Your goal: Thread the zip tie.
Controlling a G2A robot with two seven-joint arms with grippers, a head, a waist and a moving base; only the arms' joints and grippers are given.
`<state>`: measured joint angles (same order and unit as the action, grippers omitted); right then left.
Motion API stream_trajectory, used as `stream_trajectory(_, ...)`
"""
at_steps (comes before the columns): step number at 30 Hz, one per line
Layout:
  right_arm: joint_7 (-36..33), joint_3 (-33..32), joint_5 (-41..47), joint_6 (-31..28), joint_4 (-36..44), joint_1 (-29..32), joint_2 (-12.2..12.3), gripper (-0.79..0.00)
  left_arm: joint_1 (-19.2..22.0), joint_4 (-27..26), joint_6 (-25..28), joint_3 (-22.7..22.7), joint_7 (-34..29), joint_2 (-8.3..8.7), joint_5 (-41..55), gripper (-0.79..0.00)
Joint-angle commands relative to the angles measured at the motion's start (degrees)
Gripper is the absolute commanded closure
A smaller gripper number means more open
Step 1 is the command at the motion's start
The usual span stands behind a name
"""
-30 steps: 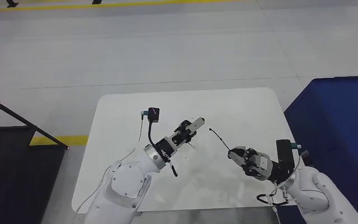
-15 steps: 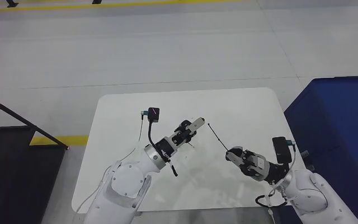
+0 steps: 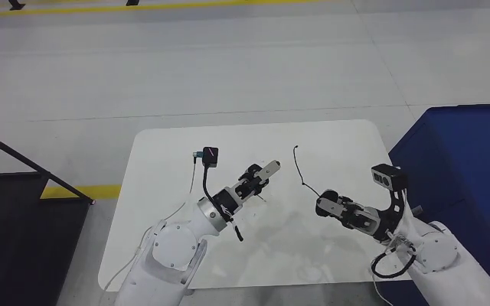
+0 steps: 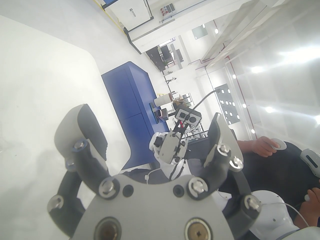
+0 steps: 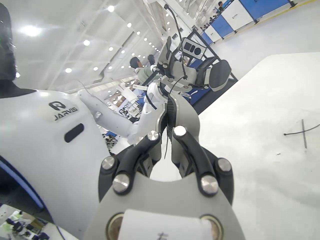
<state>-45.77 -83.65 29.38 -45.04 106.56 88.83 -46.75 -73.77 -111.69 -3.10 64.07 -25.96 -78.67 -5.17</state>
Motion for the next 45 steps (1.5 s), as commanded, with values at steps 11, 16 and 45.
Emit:
stream_trajectory(11,0.51,-0.02,-0.97,-0.04,0.02,0.05,-0.01,0.000,-1.24,-4.46,3.16,-2.55,1.53,0.45,-11.64,-0.785)
stream_trajectory(16,0.51,-0.02,-0.97,-0.04,0.02,0.05,-0.01,0.000,-3.15,-7.23,2.78,-5.33,4.60,0.69,-22.77,-0.785)
stream_trajectory(45,0.51,-0.02,-0.97,-0.04,0.02,0.05,-0.01,0.000,3.12,-8.76,-8.98,-12.07,4.44,-1.30,-30.34,-0.342)
